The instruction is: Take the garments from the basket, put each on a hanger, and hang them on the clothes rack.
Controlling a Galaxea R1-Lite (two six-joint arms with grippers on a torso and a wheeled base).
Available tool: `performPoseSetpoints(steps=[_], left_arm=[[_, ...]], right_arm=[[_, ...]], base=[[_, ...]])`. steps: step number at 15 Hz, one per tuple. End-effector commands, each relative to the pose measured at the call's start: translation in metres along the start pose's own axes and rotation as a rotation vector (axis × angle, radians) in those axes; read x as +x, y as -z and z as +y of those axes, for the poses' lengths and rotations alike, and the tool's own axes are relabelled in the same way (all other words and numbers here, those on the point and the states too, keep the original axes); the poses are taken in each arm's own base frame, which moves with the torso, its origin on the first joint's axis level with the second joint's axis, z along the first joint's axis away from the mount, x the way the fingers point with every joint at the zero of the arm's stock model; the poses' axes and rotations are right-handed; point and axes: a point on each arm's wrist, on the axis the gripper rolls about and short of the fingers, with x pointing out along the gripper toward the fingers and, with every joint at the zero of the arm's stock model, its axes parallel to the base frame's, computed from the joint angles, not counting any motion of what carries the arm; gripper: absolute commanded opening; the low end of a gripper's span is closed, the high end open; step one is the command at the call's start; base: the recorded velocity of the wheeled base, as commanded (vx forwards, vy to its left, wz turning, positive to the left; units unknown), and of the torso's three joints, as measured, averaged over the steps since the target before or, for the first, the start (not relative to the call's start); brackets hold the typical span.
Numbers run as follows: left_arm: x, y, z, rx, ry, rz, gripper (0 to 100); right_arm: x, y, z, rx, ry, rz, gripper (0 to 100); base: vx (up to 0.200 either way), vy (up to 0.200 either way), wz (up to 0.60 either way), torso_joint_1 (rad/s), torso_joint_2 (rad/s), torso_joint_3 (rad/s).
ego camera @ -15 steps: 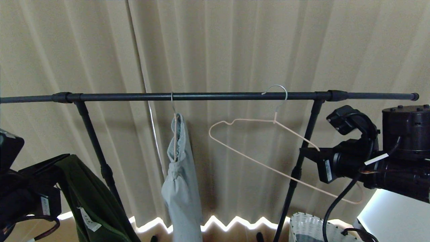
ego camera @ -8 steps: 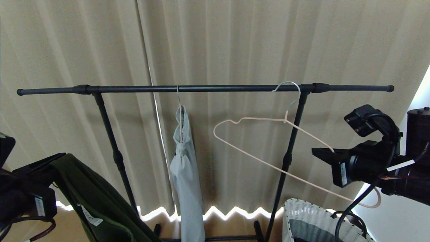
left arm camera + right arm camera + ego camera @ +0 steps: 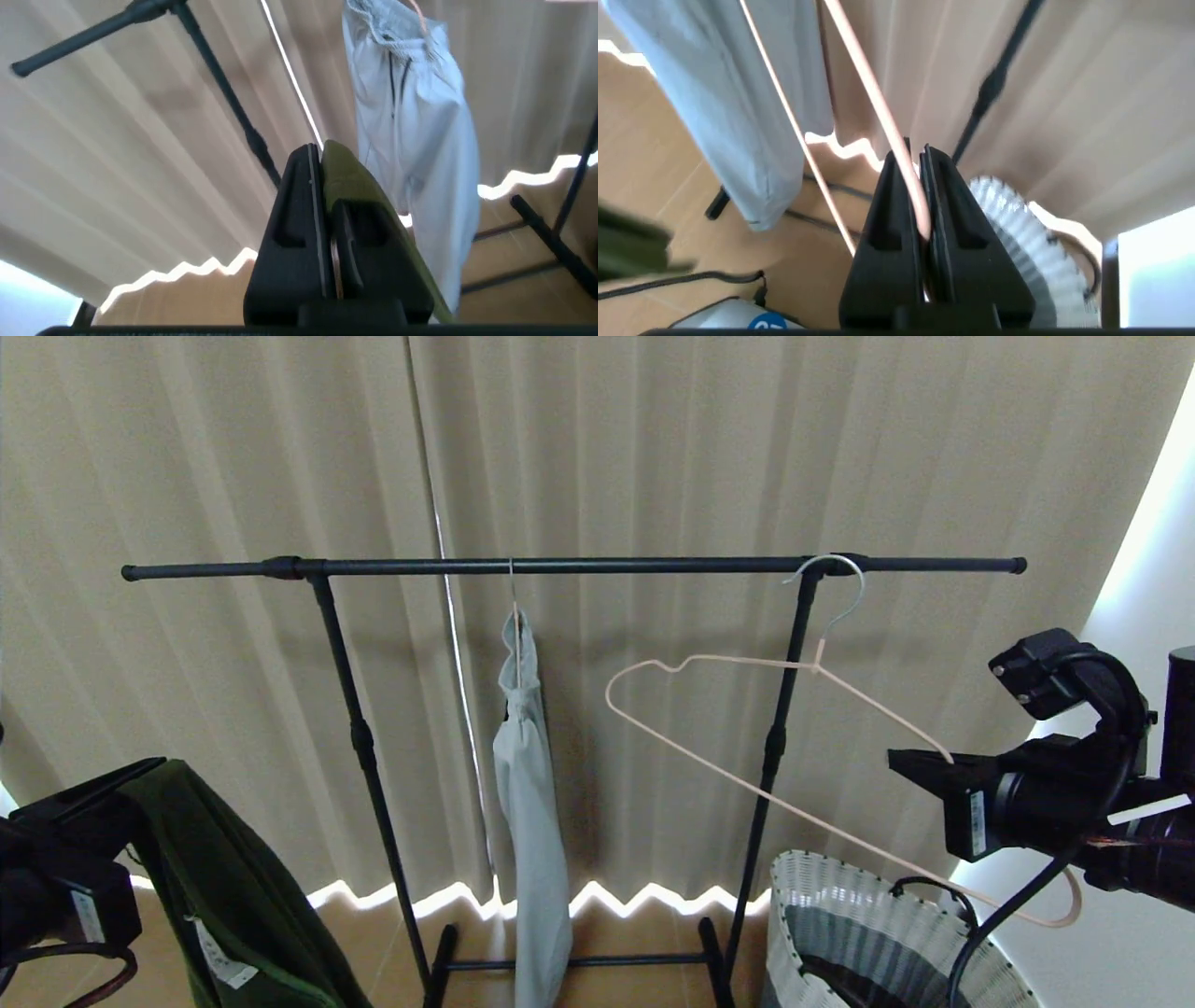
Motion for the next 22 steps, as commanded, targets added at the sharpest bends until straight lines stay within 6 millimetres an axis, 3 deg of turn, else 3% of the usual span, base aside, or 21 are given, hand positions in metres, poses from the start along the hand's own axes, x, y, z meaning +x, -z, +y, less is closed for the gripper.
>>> performPoseSetpoints(steps=[1, 3, 8, 13, 16, 19, 22], left_arm=[[0.0, -0.001, 0.0, -0.002, -0.001, -0.003, 0], [0.002, -0.002, 0.0, -0.001, -0.006, 0.01, 0], [0.023, -0.009, 0.004, 0.02, -0.063, 0.14, 0], [0.061, -0.043, 0.002, -0.126, -0.028, 0.25, 0], [0.074, -0.048, -0.005, -0.184, -0.012, 0.261, 0], [0.089, -0.055, -0.01, -0.248, -0.01, 0.262, 0], [0.103, -0.053, -0.01, -0.255, -0.118, 0.292, 0]], right_arm=[[0.0, 0.006, -0.001, 0.015, 0.028, 0.032, 0], [-0.004, 0.014, -0.003, 0.037, 0.088, 0.099, 0], [-0.007, 0.016, 0.006, 0.028, 0.053, 0.107, 0], [-0.009, 0.004, 0.043, -0.052, -0.104, 0.097, 0], [-0.005, -0.003, 0.055, -0.057, -0.141, 0.088, 0], [-0.006, -0.013, 0.079, 0.013, -0.227, 0.067, 0], [-0.004, -0.019, 0.093, 0.014, -0.277, 0.039, 0]], base=[[0.0, 0.0, 0.0, 0.0, 0.0, 0.0], [0.0, 0.0, 0.0, 0.0, 0.0, 0.0], [0.0, 0.0, 0.0, 0.0, 0.0, 0.0], [0.0, 0.0, 0.0, 0.0, 0.0, 0.0], [0.0, 0.0, 0.0, 0.0, 0.0, 0.0], [0.0, 0.0, 0.0, 0.0, 0.0, 0.0], [0.0, 0.0, 0.0, 0.0, 0.0, 0.0]])
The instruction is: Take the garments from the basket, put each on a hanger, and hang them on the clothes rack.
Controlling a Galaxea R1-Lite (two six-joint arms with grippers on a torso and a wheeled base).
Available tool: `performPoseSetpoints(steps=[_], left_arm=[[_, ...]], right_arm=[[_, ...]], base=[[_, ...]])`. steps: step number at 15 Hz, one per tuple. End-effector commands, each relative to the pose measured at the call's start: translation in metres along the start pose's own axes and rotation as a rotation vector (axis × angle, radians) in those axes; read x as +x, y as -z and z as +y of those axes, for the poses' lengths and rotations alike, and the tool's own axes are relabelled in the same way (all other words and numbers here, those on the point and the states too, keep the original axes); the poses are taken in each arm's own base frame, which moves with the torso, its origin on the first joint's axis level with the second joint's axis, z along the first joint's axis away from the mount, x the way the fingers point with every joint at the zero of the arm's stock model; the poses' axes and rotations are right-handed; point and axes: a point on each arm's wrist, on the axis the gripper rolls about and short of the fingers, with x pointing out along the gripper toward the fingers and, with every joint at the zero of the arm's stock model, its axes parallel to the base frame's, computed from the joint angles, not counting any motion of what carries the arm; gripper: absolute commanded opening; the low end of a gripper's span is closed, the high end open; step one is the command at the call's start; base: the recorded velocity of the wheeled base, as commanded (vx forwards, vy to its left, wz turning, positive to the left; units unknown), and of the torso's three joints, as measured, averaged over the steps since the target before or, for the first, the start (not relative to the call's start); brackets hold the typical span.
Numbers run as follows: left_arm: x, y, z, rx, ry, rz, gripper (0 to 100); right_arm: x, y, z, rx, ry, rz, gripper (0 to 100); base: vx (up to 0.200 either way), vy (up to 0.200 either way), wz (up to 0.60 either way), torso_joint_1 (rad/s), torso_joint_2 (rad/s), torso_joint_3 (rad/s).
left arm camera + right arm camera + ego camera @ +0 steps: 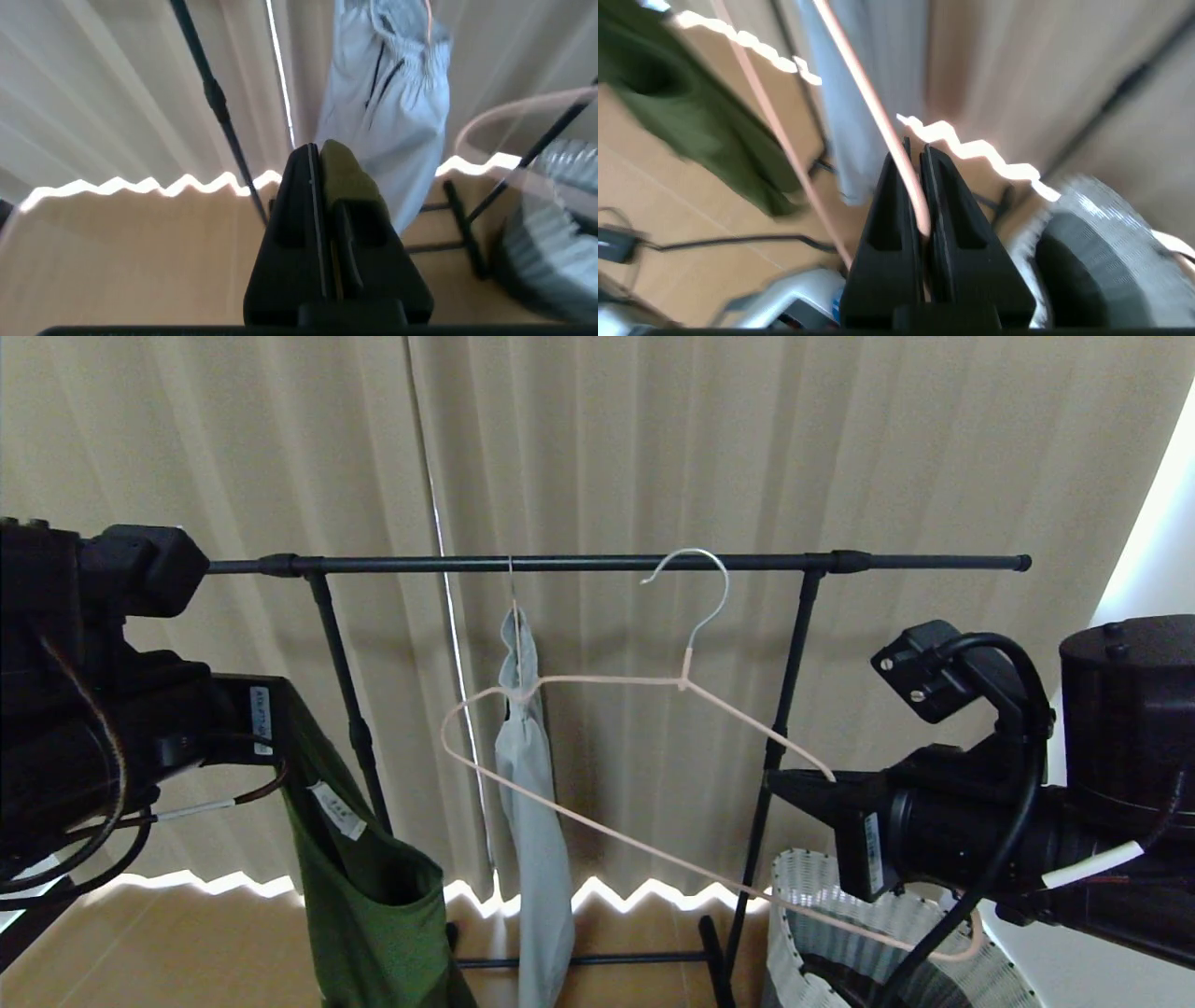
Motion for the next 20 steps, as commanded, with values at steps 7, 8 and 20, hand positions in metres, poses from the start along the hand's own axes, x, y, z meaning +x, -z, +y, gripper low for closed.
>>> performPoseSetpoints(steps=[7, 8, 20], left_arm=[[0.05, 0.001, -0.038, 0.015, -0.023, -0.016, 0], [0.053, 0.001, -0.042, 0.019, -0.033, -0.014, 0], [0.051, 0.003, -0.057, 0.029, -0.053, -0.014, 0]], right_arm=[[0.011, 0.004, 0.042, -0.024, -0.156, -0.06, 0], [0.009, 0.005, 0.045, -0.029, -0.172, -0.058, 0], [0.028, 0.003, 0.033, 0.02, -0.091, -0.044, 0]], base=[[0.0, 0.0, 0.0, 0.0, 0.0, 0.0], [0.0, 0.0, 0.0, 0.0, 0.0, 0.0], [0.0, 0.0, 0.0, 0.0, 0.0, 0.0]])
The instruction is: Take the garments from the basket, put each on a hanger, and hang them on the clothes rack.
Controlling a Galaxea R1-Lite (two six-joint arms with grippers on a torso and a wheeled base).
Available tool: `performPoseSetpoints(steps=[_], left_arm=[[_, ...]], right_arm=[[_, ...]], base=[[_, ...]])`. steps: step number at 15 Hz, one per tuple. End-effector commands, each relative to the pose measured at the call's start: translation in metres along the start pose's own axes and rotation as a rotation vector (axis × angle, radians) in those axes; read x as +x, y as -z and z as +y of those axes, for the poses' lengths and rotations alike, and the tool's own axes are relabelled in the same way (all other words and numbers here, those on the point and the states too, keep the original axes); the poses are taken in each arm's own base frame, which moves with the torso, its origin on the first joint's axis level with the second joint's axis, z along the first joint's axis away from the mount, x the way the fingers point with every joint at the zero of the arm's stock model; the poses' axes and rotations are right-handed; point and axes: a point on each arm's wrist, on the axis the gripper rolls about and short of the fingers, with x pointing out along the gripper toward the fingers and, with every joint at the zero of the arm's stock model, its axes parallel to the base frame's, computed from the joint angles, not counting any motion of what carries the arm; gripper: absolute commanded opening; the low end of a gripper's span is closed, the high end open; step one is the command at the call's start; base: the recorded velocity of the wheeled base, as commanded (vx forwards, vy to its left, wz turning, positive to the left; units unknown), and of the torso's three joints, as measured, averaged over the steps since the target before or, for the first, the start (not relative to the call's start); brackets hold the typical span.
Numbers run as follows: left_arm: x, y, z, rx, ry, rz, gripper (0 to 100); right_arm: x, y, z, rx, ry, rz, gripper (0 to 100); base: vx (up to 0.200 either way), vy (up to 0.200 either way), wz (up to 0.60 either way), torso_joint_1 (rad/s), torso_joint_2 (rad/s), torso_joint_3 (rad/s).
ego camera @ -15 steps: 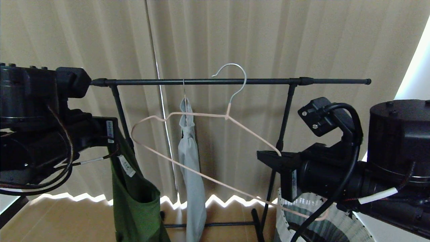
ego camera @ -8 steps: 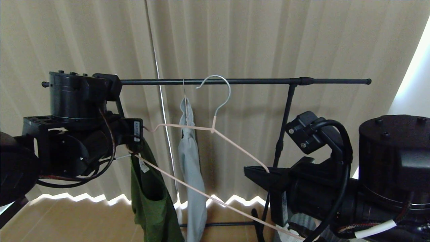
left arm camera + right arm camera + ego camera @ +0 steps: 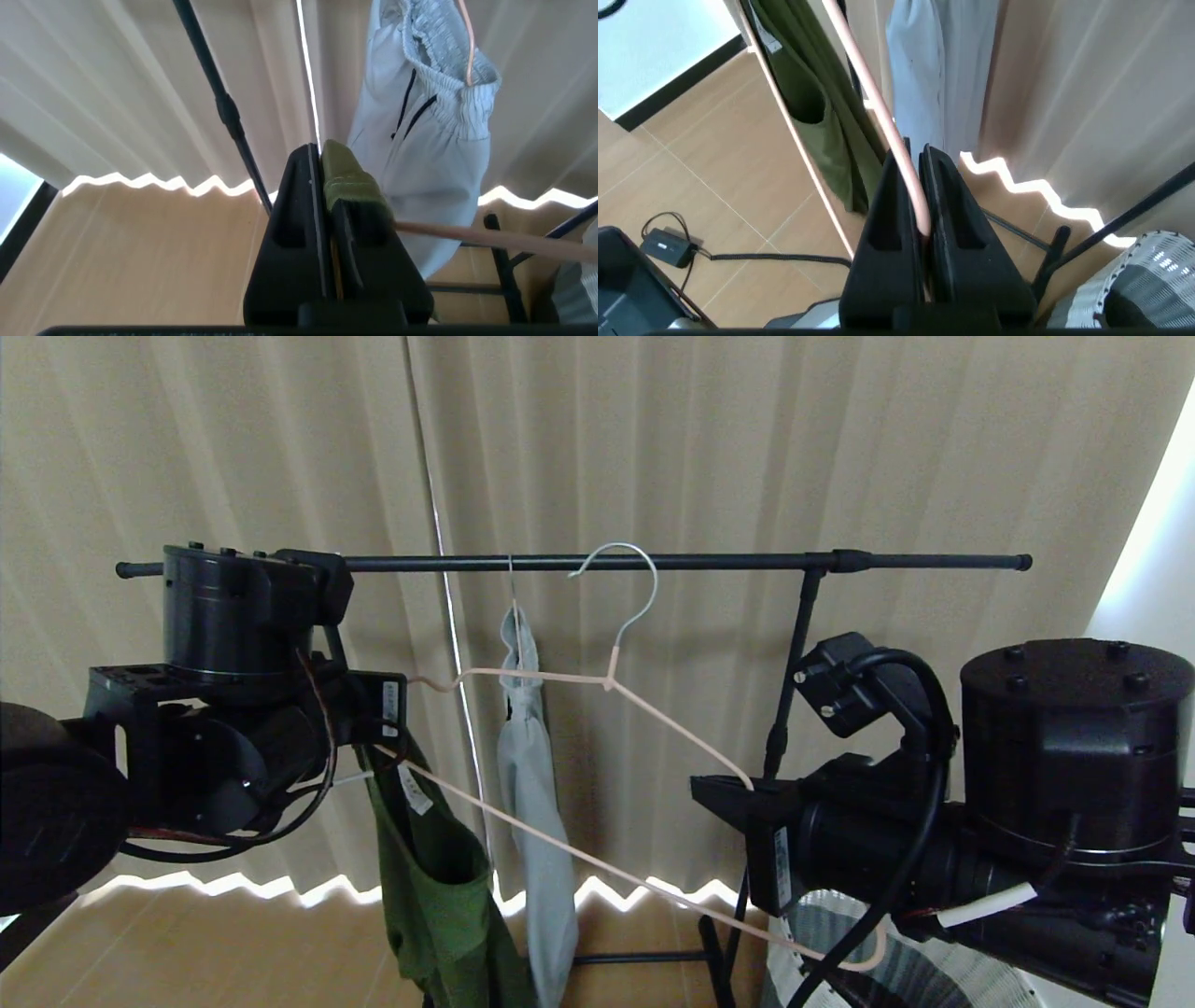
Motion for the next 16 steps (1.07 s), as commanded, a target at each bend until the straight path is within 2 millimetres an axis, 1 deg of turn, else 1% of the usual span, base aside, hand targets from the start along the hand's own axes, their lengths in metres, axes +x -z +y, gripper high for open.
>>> performPoseSetpoints(steps=[1, 2, 5, 8, 9, 10, 12, 14, 16], left_arm=[[-0.002, 0.0, -0.002, 0.002, 0.01, -0.003, 0], [-0.004, 0.0, -0.005, 0.005, 0.02, -0.006, 0], [-0.005, 0.002, -0.005, 0.006, 0.015, -0.002, 0], [-0.009, 0.003, -0.011, -0.01, 0.019, -0.004, 0], [-0.013, 0.002, -0.015, -0.014, 0.038, -0.012, 0], [-0.014, 0.002, -0.016, -0.013, 0.044, -0.014, 0], [-0.019, -0.001, -0.019, -0.028, 0.062, -0.026, 0], [-0.024, -0.004, -0.02, -0.04, 0.076, -0.039, 0], [-0.037, -0.008, -0.018, -0.056, 0.104, -0.066, 0]], right_arm=[[0.005, -0.002, 0.0, 0.003, 0.006, 0.0, 0], [0.011, -0.003, -0.001, 0.005, 0.015, 0.001, 0], [0.025, -0.004, -0.005, 0.009, 0.04, 0.014, 0], [0.039, 0.005, -0.002, -0.001, 0.044, 0.054, 0], [0.052, 0.01, 0.004, -0.006, 0.031, 0.055, 0], [0.057, 0.013, 0.005, -0.009, 0.026, 0.05, 0], [0.066, 0.017, 0.01, -0.014, 0.019, 0.052, 0], [0.072, 0.015, 0.012, -0.014, 0.022, 0.048, 0], [0.076, 0.015, 0.016, -0.017, 0.014, 0.048, 0]], base=[[0.0, 0.0, 0.0, 0.0, 0.0, 0.0], [0.0, 0.0, 0.0, 0.0, 0.0, 0.0], [0.0, 0.0, 0.0, 0.0, 0.0, 0.0], [0.0, 0.0, 0.0, 0.0, 0.0, 0.0], [0.0, 0.0, 0.0, 0.0, 0.0, 0.0], [0.0, 0.0, 0.0, 0.0, 0.0, 0.0], [0.0, 0.0, 0.0, 0.0, 0.0, 0.0], [0.0, 0.0, 0.0, 0.0, 0.0, 0.0], [0.0, 0.0, 0.0, 0.0, 0.0, 0.0]])
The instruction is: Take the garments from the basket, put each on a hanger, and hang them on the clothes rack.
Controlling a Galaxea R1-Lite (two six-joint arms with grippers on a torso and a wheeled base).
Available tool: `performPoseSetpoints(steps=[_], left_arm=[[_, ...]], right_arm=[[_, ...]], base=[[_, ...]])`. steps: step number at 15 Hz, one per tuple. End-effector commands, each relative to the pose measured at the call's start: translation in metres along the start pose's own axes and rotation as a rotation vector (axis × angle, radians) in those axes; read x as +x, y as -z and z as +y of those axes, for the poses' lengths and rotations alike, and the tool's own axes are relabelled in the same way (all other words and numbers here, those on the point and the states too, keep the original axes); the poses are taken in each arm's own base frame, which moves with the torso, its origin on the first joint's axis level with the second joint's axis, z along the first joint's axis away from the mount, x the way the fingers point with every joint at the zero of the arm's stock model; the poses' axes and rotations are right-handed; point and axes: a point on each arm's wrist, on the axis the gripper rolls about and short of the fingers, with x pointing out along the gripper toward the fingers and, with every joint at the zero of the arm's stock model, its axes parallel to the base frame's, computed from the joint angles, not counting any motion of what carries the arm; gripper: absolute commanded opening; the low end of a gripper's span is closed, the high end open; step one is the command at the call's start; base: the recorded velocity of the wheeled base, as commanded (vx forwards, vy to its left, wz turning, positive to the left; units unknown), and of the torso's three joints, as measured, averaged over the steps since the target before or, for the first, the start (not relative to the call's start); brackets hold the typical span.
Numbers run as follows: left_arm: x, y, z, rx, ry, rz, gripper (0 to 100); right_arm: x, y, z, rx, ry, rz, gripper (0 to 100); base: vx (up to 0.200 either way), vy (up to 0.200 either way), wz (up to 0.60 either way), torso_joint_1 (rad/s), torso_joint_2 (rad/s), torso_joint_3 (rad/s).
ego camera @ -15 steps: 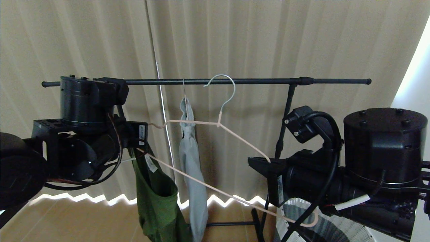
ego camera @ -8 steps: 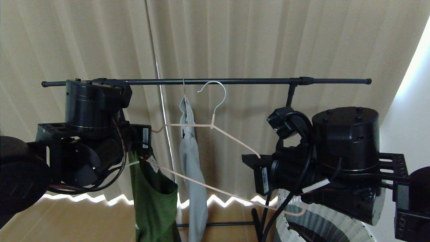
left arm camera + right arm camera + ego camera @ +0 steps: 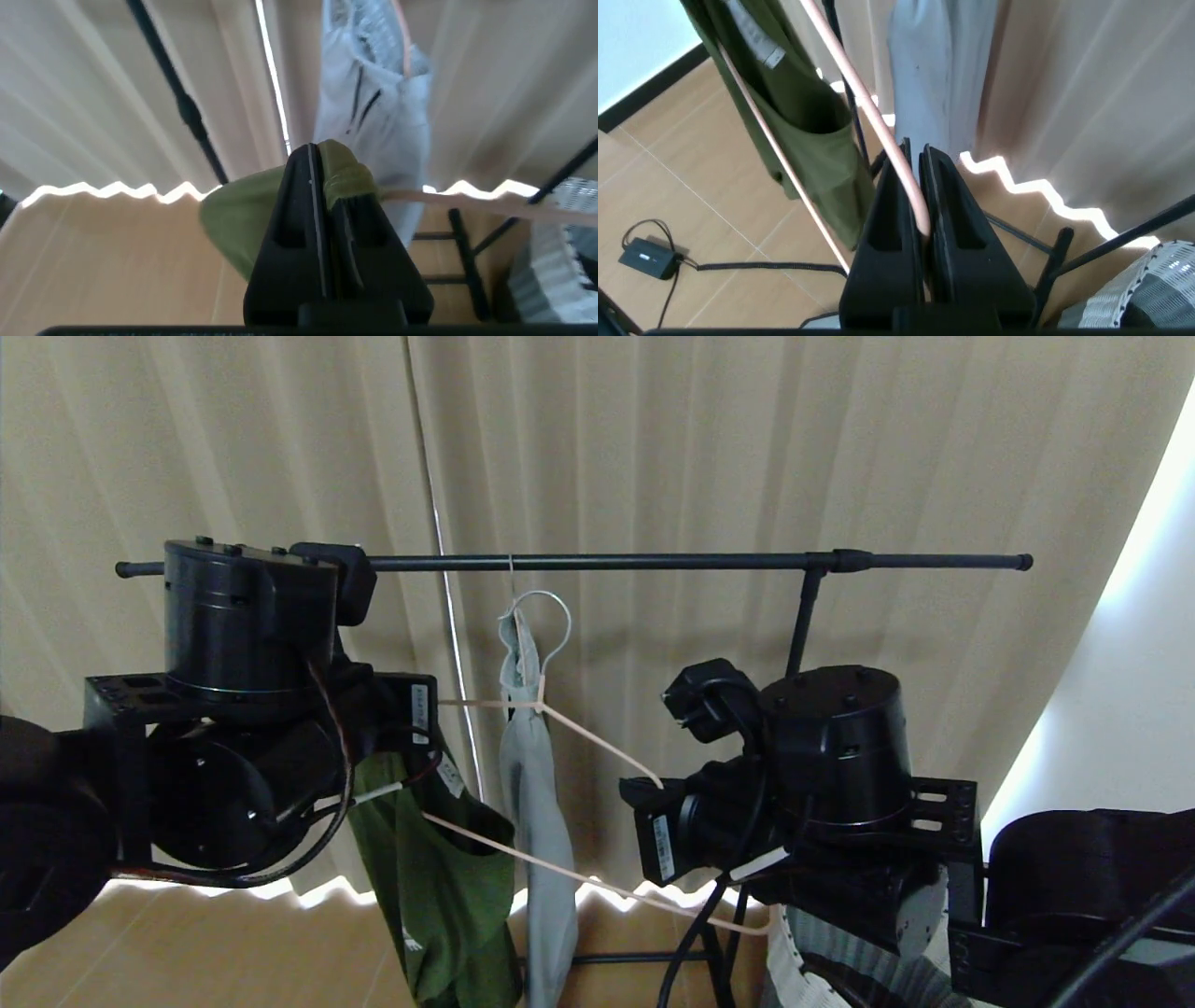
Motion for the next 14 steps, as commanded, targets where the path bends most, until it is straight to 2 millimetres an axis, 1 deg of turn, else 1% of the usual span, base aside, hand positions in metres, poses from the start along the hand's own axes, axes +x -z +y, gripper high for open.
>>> performPoseSetpoints(steps=[1, 3, 4, 5, 7, 9, 12, 14], left_arm=[[-0.015, -0.006, 0.001, -0.028, 0.031, -0.033, 0], [-0.023, -0.008, -0.003, -0.044, 0.073, -0.049, 0], [-0.029, -0.009, -0.008, -0.041, 0.141, -0.056, 0], [-0.031, -0.009, -0.009, -0.041, 0.173, -0.055, 0], [-0.044, -0.011, -0.015, -0.038, 0.352, -0.057, 0], [-0.054, -0.011, -0.02, -0.032, 0.445, -0.06, 0], [-0.059, -0.004, -0.027, -0.008, 0.485, -0.043, 0], [-0.059, 0.001, -0.028, 0.004, 0.488, -0.029, 0]], right_arm=[[0.006, 0.005, 0.003, -0.007, 0.0, 0.017, 0], [0.006, 0.006, 0.005, -0.009, 0.003, 0.017, 0], [0.006, 0.005, 0.007, -0.01, -0.004, 0.012, 0], [0.007, 0.006, 0.008, -0.012, -0.006, 0.016, 0], [0.01, 0.005, 0.01, -0.011, -0.009, 0.013, 0], [0.01, 0.001, 0.011, -0.007, -0.011, 0.0, 0], [0.01, -0.003, 0.012, -0.004, -0.016, -0.012, 0], [0.01, -0.004, 0.013, -0.002, -0.018, -0.017, 0]], base=[[0.0, 0.0, 0.0, 0.0, 0.0, 0.0], [0.0, 0.0, 0.0, 0.0, 0.0, 0.0], [0.0, 0.0, 0.0, 0.0, 0.0, 0.0], [0.0, 0.0, 0.0, 0.0, 0.0, 0.0], [0.0, 0.0, 0.0, 0.0, 0.0, 0.0], [0.0, 0.0, 0.0, 0.0, 0.0, 0.0], [0.0, 0.0, 0.0, 0.0, 0.0, 0.0], [0.0, 0.0, 0.0, 0.0, 0.0, 0.0]])
